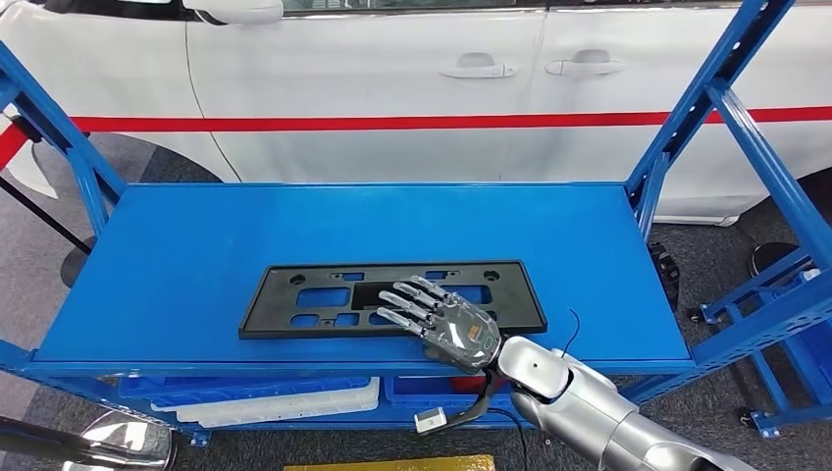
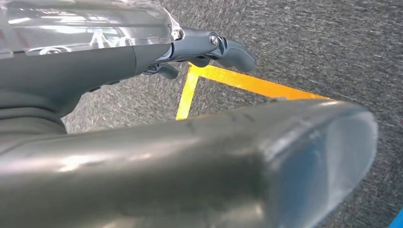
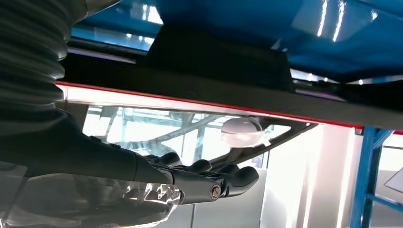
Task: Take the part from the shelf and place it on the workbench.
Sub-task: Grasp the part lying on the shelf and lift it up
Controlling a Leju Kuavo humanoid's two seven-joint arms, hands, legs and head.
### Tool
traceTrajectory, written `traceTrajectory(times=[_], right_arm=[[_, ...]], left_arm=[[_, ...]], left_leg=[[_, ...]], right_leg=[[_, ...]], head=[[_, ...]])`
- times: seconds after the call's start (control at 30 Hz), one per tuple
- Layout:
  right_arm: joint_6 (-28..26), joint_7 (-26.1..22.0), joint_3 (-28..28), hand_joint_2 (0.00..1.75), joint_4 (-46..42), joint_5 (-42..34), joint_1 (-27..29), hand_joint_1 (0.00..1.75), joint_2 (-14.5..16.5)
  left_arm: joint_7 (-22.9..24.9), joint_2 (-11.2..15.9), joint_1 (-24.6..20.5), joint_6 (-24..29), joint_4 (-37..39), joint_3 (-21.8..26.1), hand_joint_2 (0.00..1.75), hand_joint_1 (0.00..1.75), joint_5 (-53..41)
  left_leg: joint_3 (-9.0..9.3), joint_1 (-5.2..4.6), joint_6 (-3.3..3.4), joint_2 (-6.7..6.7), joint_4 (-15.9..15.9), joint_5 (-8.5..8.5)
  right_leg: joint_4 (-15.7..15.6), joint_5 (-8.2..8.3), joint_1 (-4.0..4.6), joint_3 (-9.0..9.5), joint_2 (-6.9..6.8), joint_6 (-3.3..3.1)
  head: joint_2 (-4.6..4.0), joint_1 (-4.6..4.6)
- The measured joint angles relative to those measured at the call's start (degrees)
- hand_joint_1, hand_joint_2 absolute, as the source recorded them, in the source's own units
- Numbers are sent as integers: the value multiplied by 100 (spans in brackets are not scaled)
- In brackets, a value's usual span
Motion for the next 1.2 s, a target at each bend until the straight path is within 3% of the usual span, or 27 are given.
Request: traceTrajectory(times=[0.1,0.17,0.23,0.27,0.3,0.37,0.4,0.47,0.5,0.53,0.6,0.67,0.8,0.87,0.93,0.97,1.0,1.03,1.1,1.13,1.2], right_arm=[[-2,46,31,175,20,53,-22,0,4],[-16,176,49,175,36,193,-58,0,10],[-46,457,85,175,106,497,-121,2,15],[-55,624,103,175,169,677,-169,33,16],[-44,790,123,175,262,856,-233,74,16],[28,1047,166,175,510,1131,-384,155,17],[73,1133,197,175,646,1221,-457,166,17],[130,1215,256,175,877,1315,-572,167,17],[152,1231,279,175,963,1341,-615,168,17],[171,1238,297,175,1034,1358,-650,169,17],[198,1267,329,175,1129,1387,-701,169,17],[198,1325,362,175,1186,1428,-740,166,17],[211,1430,393,175,1248,1491,-795,173,20],[238,1457,399,175,1269,1511,-797,175,31],[261,1487,404,175,1287,1522,-786,175,44],[268,1497,404,175,1292,1524,-780,175,48],[273,1503,404,175,1294,1526,-775,175,51],[277,1508,404,175,1296,1526,-773,175,56],[287,1512,399,175,1295,1513,-775,175,79],[297,1513,395,175,1294,1501,-780,175,104],[321,1512,377,175,1290,1470,-790,175,182]], left_arm=[[-2,-13,4,0,0,1,0,0,2],[-15,-19,3,0,0,2,0,0,2],[-31,-19,4,0,0,4,0,0,2],[-37,-20,2,-1,0,4,0,0,2],[-40,-22,1,-2,1,5,0,0,1],[-44,-30,-5,-4,2,4,0,0,-3],[-44,-33,-5,-4,2,4,0,0,-6],[-44,-34,5,-8,2,4,0,0,-10],[-44,-34,10,-10,2,4,0,0,-13],[-44,-34,14,-14,2,4,0,0,-15],[-44,-33,8,-17,2,4,0,0,-24],[-43,-33,-1,-17,2,4,0,0,-36],[-30,-36,-5,-21,2,4,0,0,-47],[-26,-39,-15,-38,2,4,0,0,-49],[-26,-39,-15,-64,2,4,0,0,-54],[-26,-39,-12,-79,2,4,0,0,-58],[-29,-39,-10,-97,2,4,0,0,-66],[-42,-39,-10,-114,2,3,0,0,-81],[-109,-39,-12,-138,2,-3,0,0,-125],[-158,-39,-15,-142,2,-7,44,0,-148],[-262,-39,-14,-142,2,-20,131,0,-178]], left_leg=[[9,1,-62,-16,95,-78],[-27,-20,-129,-11,159,-122],[-49,-24,-192,3,164,-130],[-39,-17,-222,10,177,-144],[-58,-8,-256,17,243,-201],[-248,2,-319,30,709,-494],[-428,3,-343,38,1086,-692],[-734,3,-365,43,1703,-920],[-762,3,-361,44,1749,-880],[-676,3,-349,44,1565,-740],[-296,-3,-301,31,782,-370],[-40,-32,-225,9,226,-167],[30,-39,-68,-5,65,-81],[67,-9,0,-15,-2,-20],[59,-19,27,-19,-12,-5],[60,-24,29,-20,-10,-7],[67,-27,29,-24,-8,-12],[80,-28,23,-27,-4,-21],[109,-29,-4,-31,17,-49],[106,-42,-30,-27,45,-71],[67,-65,-88,-16,73,-96]], right_leg=[[-955,573,-25,405,-46,6],[-1339,657,-1,571,-70,-32],[-1379,628,20,578,-52,-93],[-1400,636,13,587,-54,-125],[-1417,643,6,600,-64,-160],[-1444,654,-5,619,-103,-218],[-1446,653,0,621,-119,-233],[-1445,650,15,626,-146,-243],[-1445,650,20,631,-155,-243],[-1445,649,23,639,-161,-242],[-1443,646,29,659,-167,-227],[-1446,642,41,678,-159,-173],[-1475,621,39,706,-144,-40],[-1123,379,31,561,-85,-18],[-364,13,19,228,-26,-11],[-43,-82,15,80,-14,-5],[91,-67,14,13,-11,-1],[-6,60,14,56,-12,-4],[-712,466,16,377,-40,-33],[-1093,600,29,551,-74,-53],[-1473,667,58,713,-118,-91]], head=[[0,0],[0,-2],[0,-4],[0,-4],[0,-4],[0,-4],[0,-4],[0,-4],[0,-4],[0,-4],[0,-4],[0,-4],[0,-4],[0,-3],[0,-3],[0,-3],[0,-3],[0,-3],[0,-2],[0,-2],[0,-3]])
